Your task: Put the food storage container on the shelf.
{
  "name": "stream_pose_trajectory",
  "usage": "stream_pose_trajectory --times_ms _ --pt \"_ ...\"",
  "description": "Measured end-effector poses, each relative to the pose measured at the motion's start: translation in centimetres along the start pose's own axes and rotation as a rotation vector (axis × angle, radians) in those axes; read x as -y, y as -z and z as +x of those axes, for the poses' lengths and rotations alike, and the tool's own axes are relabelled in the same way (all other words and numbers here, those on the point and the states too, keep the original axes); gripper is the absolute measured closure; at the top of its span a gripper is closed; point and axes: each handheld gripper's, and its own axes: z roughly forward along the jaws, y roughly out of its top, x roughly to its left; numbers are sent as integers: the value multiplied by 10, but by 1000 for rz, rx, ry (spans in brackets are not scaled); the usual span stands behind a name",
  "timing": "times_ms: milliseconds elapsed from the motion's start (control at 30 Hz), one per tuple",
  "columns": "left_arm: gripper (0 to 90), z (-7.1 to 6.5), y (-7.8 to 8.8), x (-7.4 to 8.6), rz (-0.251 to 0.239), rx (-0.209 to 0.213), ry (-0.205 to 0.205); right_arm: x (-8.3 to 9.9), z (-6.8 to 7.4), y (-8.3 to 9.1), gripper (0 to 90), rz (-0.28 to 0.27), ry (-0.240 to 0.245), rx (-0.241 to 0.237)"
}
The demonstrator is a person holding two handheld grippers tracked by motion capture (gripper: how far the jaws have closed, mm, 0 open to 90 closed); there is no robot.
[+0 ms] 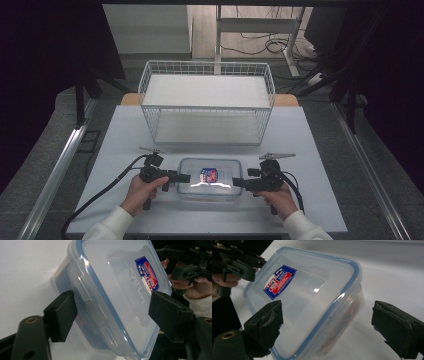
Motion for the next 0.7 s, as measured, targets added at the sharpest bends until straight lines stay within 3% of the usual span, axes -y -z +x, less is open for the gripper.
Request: stream_pose_trajectory --times_ms 67,133,233,333,533,700 --pt "271 0 0 0 1 -4 0 0 -1 -2 102 3 -10 -12" --pt "291 -1 1 1 8 -17 -4 -1 -3 -10 98 29 -55 -51" --pt "304 0 0 1 6 -13 -3 -1 -5 -15 107 52 -74 -63" --pt "319 0 0 1 5 -7 0 -1 -6 -15 177 54 -93 -93" --pt "334 -1 2 3 9 -10 -3 -1 -10 -9 328 51 -152 -104" --pt "396 -4 9 6 -13 -3 -8 0 -10 -2 409 34 -181 -118"
